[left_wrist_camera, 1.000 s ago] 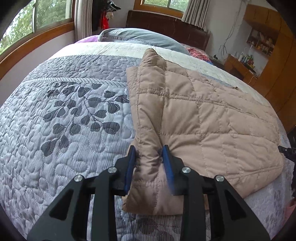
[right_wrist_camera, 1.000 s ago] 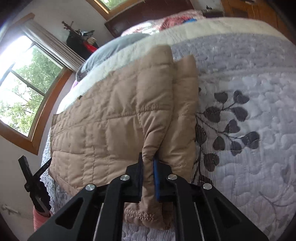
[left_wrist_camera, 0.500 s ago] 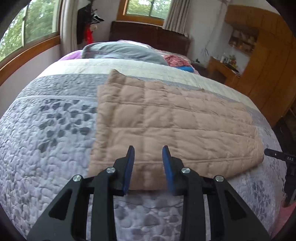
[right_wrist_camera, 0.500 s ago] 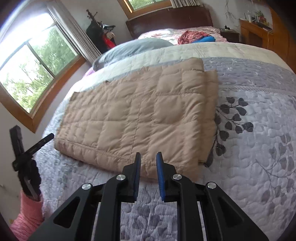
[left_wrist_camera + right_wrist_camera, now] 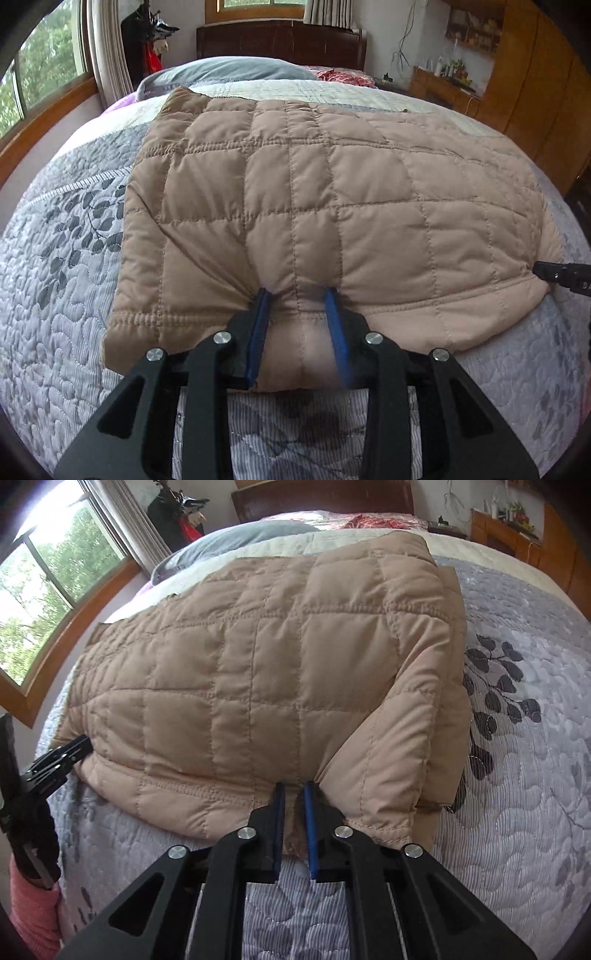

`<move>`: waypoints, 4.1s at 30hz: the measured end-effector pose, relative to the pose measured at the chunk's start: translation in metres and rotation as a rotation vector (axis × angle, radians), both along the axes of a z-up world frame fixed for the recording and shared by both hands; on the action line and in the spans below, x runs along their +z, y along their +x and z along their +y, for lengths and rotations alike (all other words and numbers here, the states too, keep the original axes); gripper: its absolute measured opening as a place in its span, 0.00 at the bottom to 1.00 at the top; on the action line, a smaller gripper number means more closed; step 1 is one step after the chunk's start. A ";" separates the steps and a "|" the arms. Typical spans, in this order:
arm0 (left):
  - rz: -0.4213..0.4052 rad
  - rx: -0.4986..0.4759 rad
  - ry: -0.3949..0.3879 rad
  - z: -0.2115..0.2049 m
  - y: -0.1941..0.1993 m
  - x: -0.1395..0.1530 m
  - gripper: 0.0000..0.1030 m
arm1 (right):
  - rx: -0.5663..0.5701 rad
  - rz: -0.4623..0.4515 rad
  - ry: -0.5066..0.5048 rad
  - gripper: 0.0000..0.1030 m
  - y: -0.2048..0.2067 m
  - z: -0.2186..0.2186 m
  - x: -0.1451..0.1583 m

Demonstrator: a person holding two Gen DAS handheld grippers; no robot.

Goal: Fold large clothes

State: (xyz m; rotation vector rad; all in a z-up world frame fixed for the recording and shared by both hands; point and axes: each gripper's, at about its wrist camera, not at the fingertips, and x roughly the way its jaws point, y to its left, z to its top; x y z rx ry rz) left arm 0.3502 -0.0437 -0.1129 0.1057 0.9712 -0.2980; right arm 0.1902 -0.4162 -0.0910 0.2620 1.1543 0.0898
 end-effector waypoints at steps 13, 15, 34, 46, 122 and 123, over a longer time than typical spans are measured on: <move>0.016 0.143 -0.143 0.084 0.040 0.053 0.64 | -0.100 -0.130 0.153 0.60 -0.001 -0.077 0.057; 0.064 0.194 -0.186 0.106 0.061 0.047 0.64 | -0.133 -0.110 0.210 0.60 0.009 -0.098 0.050; 0.310 0.044 -0.519 0.080 0.149 -0.020 0.64 | -0.157 -0.022 0.456 0.49 0.084 -0.130 -0.028; 0.220 -0.026 -0.590 0.072 0.116 0.027 0.13 | -0.040 -0.181 0.412 0.14 0.053 -0.101 0.052; 0.038 -0.030 -0.026 0.055 -0.155 0.008 0.50 | 0.145 -0.024 0.022 0.33 -0.140 0.057 0.021; 0.044 -0.025 -0.032 0.055 -0.155 0.011 0.50 | 0.144 -0.021 0.037 0.32 -0.142 0.054 0.025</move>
